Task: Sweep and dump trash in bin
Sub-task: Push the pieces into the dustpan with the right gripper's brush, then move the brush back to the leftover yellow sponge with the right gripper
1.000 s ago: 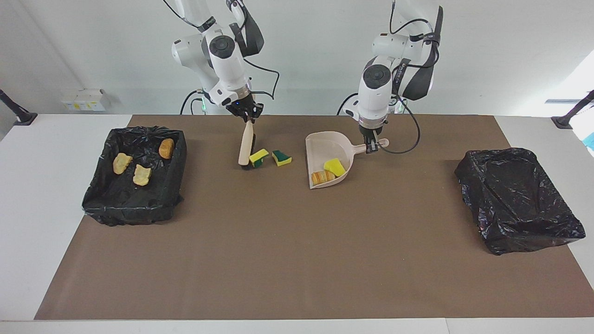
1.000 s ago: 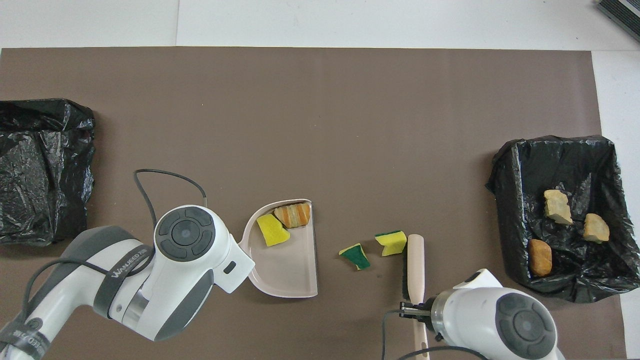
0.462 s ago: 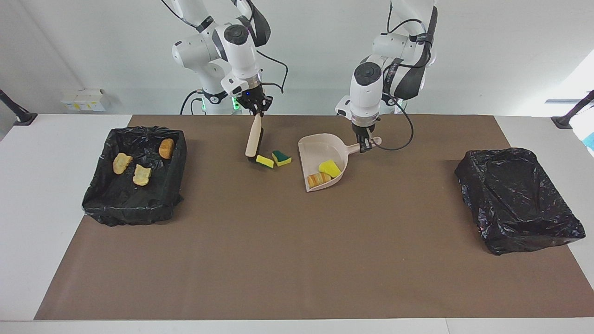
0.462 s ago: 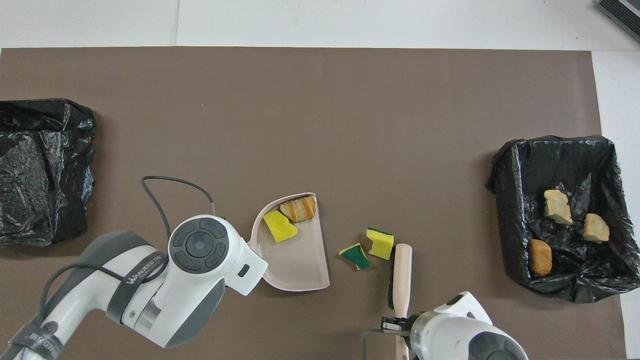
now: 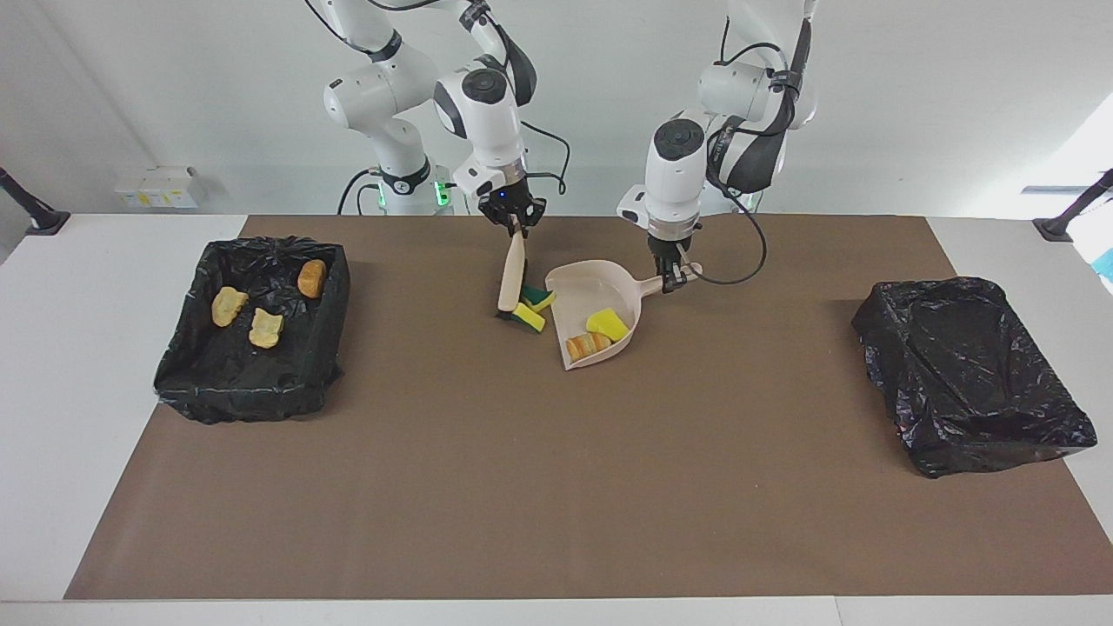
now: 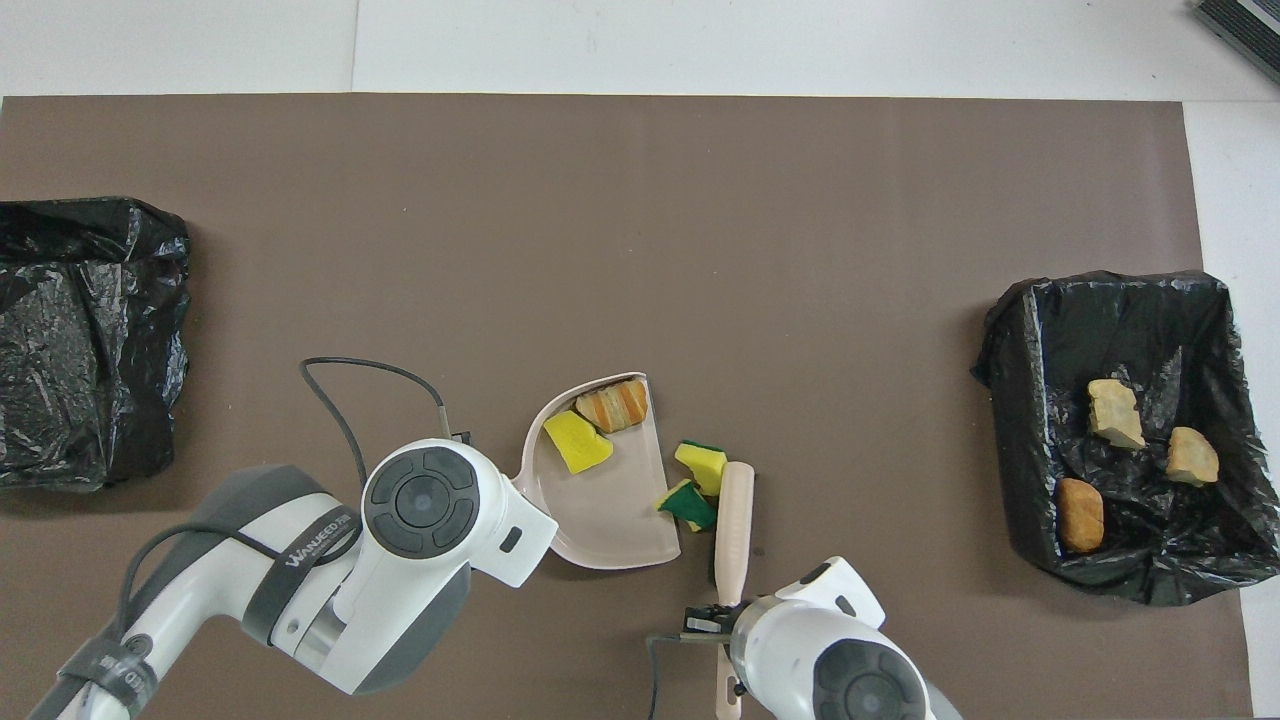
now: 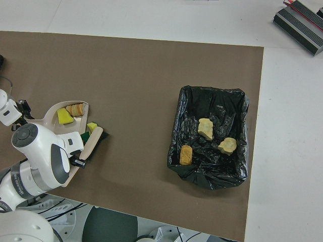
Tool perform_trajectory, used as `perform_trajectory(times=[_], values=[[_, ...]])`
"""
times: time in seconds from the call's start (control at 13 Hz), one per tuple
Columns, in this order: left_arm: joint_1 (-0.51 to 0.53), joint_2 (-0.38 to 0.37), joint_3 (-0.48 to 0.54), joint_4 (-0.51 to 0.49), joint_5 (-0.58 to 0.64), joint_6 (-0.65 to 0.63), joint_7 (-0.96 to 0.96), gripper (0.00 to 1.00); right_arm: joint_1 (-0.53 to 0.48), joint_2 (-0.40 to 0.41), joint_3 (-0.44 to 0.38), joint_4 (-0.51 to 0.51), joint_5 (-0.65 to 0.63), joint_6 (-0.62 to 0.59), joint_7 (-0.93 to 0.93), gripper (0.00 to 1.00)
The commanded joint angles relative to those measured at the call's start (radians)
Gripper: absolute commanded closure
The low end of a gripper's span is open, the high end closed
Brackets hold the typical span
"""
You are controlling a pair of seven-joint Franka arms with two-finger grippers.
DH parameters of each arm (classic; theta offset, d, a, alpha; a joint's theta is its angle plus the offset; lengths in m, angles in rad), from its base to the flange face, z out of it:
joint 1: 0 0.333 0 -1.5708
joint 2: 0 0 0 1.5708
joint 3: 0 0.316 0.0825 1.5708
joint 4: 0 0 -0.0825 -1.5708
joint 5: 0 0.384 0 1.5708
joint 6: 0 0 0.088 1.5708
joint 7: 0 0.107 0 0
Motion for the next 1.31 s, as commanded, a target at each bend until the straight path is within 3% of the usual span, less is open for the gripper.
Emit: perform_trajectory(times=[0.0, 0.23, 0.38, 0.77, 1.23], values=[[-0.018, -0.013, 0.014, -0.011, -0.012, 0.024, -0.012, 1.0, 0.026, 0.18, 0.006, 0.208, -0.003, -0.007, 0.024, 1.0], [0.001, -0.005, 0.023, 0.021, -0.012, 0.02, 0.003, 1.0, 0.023, 0.265, 0.006, 0.366, 0.041, -0.062, -0.064, 1.0], [0.049, -0.015, 0.026, 0.034, -0.012, 0.014, 0.008, 1.0, 0.011, 0.279, 0.005, 0.407, 0.046, -0.149, -0.092, 1.0], [0.105, -0.013, 0.028, 0.046, -0.042, 0.018, 0.024, 1.0, 0.011, 0.11, -0.004, 0.414, 0.03, -0.429, -0.079, 1.0], [0.185, -0.013, 0.028, 0.046, -0.179, 0.017, 0.09, 1.0, 0.026, 0.088, 0.015, 0.448, -0.141, -0.531, 0.0, 1.0]])
